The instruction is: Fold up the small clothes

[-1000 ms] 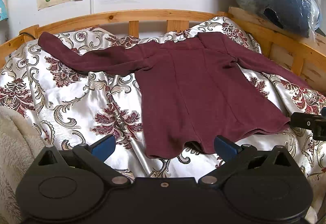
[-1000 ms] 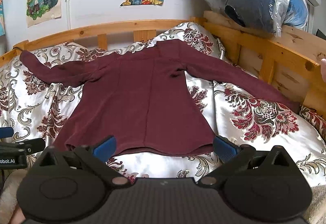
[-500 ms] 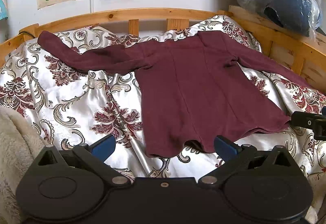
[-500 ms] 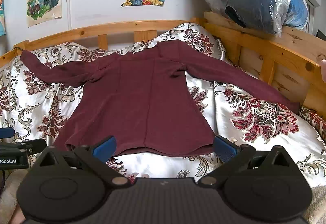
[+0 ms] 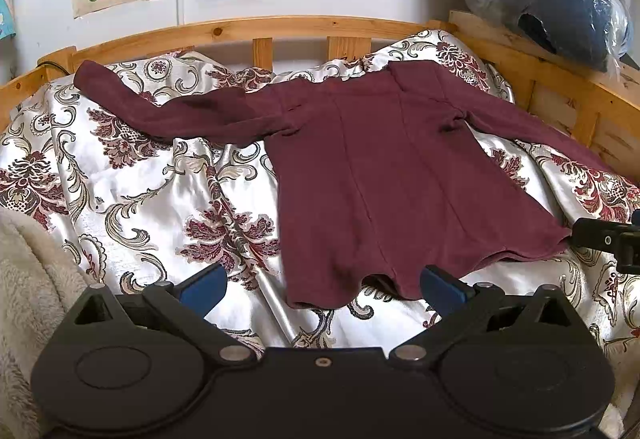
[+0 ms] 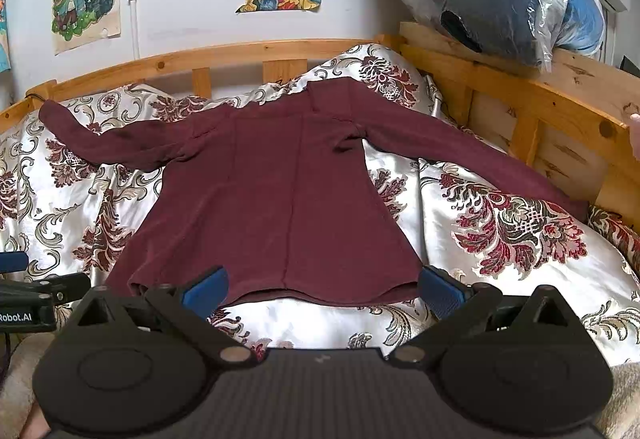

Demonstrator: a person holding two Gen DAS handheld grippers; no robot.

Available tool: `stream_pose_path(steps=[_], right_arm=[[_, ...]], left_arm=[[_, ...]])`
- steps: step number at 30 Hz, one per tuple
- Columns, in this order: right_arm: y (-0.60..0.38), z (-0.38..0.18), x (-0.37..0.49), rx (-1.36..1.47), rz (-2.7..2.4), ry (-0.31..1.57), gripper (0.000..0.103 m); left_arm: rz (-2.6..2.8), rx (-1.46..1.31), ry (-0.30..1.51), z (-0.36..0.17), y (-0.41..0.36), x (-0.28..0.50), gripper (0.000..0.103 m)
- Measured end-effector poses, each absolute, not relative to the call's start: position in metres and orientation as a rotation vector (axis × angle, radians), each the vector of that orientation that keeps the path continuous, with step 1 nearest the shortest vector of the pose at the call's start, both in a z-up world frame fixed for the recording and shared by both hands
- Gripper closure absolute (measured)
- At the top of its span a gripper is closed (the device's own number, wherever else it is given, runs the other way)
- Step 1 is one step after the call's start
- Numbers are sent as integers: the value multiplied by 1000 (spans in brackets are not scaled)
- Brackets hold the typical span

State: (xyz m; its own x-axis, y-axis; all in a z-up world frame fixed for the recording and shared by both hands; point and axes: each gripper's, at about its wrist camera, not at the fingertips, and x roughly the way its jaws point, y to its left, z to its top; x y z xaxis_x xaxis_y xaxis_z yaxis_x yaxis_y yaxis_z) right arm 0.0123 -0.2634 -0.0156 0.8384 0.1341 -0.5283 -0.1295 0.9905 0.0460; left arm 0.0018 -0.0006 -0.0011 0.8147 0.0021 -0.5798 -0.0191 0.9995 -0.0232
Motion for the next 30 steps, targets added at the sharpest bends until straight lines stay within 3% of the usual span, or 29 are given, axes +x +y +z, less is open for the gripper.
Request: stream_pose_path(steps=[30], right_arm=[[-264,-17,13,6,132,565,0]], left_arm=[[12,-31,622,-2,4,4,1]])
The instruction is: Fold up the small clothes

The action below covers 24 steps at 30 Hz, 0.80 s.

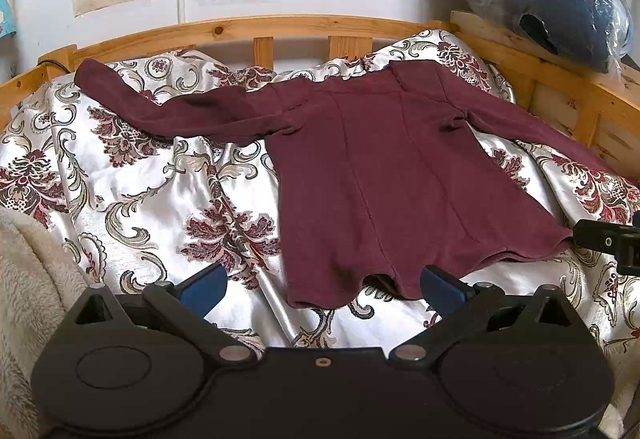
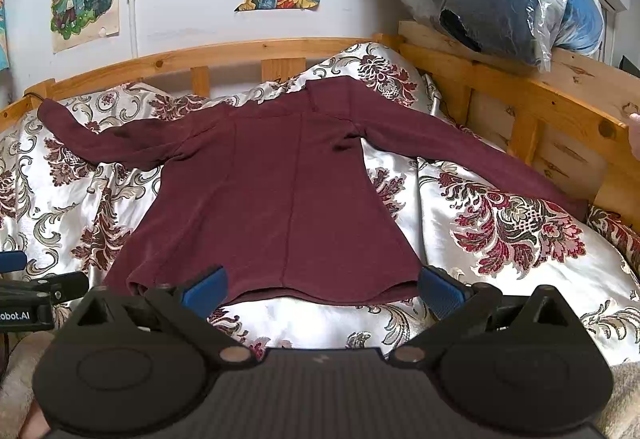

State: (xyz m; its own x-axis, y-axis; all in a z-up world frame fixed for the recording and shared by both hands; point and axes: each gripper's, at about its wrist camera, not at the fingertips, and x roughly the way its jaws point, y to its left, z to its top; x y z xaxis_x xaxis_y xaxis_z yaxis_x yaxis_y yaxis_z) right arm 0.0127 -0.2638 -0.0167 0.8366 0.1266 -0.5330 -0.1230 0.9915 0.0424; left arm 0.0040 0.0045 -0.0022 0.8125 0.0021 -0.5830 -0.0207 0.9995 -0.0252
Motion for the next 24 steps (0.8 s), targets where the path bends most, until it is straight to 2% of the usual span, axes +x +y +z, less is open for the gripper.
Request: stream_pose_path(steps=[11,21,24], right_arm=[[-265,-10,17,30,139,596,0],[-318,36,49,188,40,494,0],[-354,37,73,328,-69,535,0]], left_arm=[[-27,-68,656,7,6,14,1],[-114,-36,611,65,-8,82,1],[-162,-19,587,89,-9,119,1]])
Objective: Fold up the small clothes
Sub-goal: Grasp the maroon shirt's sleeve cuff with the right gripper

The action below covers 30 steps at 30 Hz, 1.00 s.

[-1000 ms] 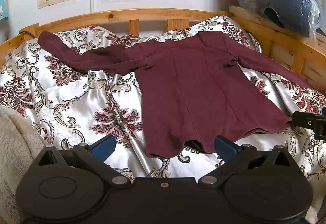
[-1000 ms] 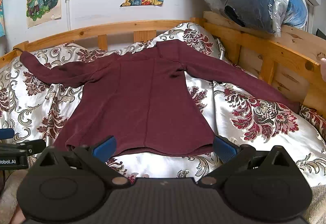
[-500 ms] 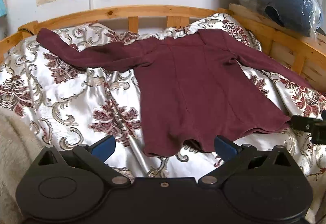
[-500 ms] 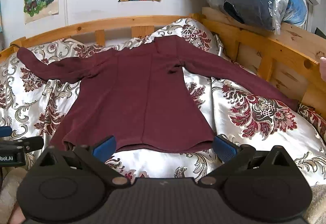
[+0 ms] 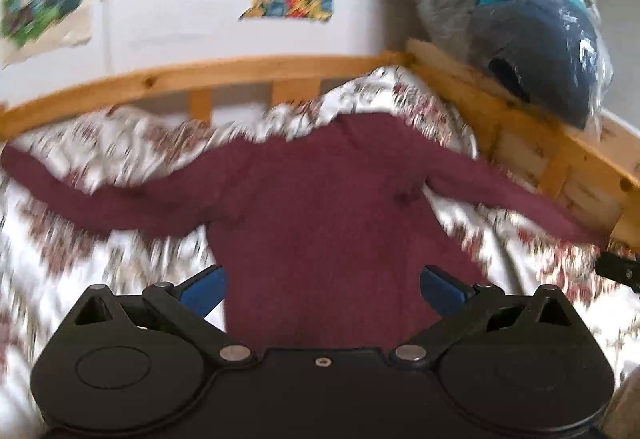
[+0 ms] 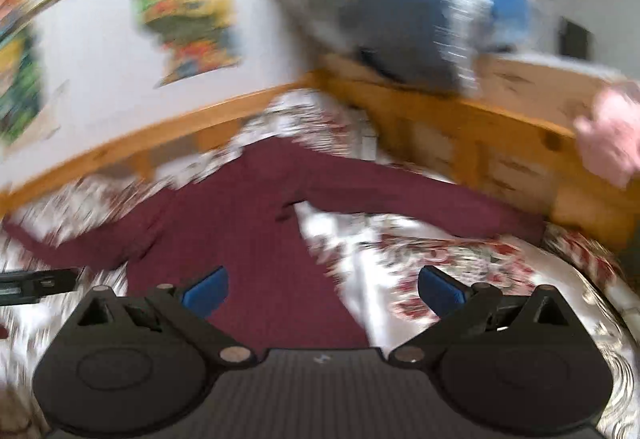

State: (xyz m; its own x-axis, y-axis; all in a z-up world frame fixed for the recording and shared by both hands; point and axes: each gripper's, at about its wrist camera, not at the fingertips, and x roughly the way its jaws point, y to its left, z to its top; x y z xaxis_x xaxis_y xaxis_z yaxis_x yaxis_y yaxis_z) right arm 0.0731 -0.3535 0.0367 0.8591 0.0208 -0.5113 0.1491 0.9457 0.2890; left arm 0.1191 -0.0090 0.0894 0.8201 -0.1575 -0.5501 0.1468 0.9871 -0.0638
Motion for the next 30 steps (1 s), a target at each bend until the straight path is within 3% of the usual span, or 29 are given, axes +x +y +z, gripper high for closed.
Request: stream_pose_path(steps=[5,9,16,18,21,30], right_arm=[[-410,15,112,550,-223,608,0],[-440,-2,135,628,-388,603,0],[-479,-20,176,700,-491,504,9],[-487,-27,186,702,-550,507,19],[-492,-42,193,678,-651,500,23],[-528,-91,213,729,-845,589,24]], left_arm=[[-145,-40,462,126,3,170,1],[-127,-19,420,117,12,199,0],[-55,-20,575,50,33,230,1],[-34,-28,609,39,38,231,1],[-51,-46,659,27,44,236,1],[-76,-27,686,13,33,235,1]])
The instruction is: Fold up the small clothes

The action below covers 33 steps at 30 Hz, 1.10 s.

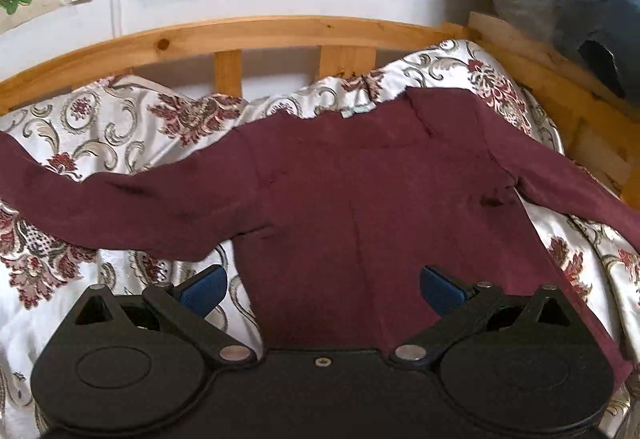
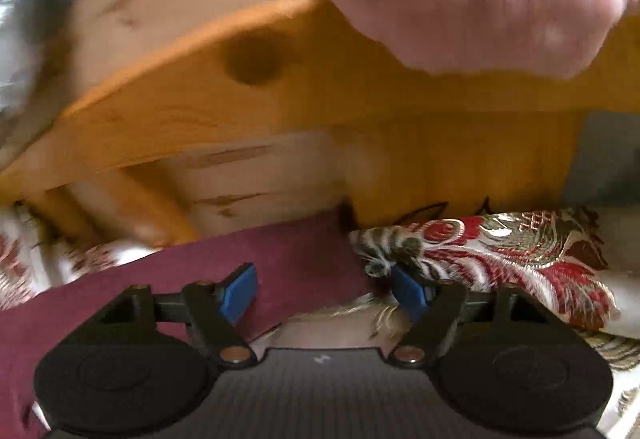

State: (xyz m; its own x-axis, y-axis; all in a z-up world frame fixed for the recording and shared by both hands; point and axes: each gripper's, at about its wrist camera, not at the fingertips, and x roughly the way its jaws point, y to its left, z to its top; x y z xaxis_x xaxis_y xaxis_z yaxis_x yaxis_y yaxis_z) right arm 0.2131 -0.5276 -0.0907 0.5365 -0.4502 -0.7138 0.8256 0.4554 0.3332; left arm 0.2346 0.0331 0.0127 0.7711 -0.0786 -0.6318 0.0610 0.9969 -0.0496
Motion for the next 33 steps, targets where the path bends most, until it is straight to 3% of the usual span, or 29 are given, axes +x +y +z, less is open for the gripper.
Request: stream_pose_path(steps=[5,8,11,19,27,33], right_arm=[[-533,-102,216,766,-897,590,38],[-531,-101,218,786,-865,578,76],[-522,-95,217,787,-858,567,91],[-471,-48,222,624,-784,487,93],[-325,21,250,60,-422,259,94],[-197,35,236,-277,-34,125,94]], left_arm=[[-106,-55,724,6,30,234,1],[-105,-67,748,4,30,233,1],[-63,-64,780,7,32,233,1],[-66,-174,777,27,51,224,1],[-43,-232,723,26,76,231,1],[-2,-332,745,11,105,247,1]])
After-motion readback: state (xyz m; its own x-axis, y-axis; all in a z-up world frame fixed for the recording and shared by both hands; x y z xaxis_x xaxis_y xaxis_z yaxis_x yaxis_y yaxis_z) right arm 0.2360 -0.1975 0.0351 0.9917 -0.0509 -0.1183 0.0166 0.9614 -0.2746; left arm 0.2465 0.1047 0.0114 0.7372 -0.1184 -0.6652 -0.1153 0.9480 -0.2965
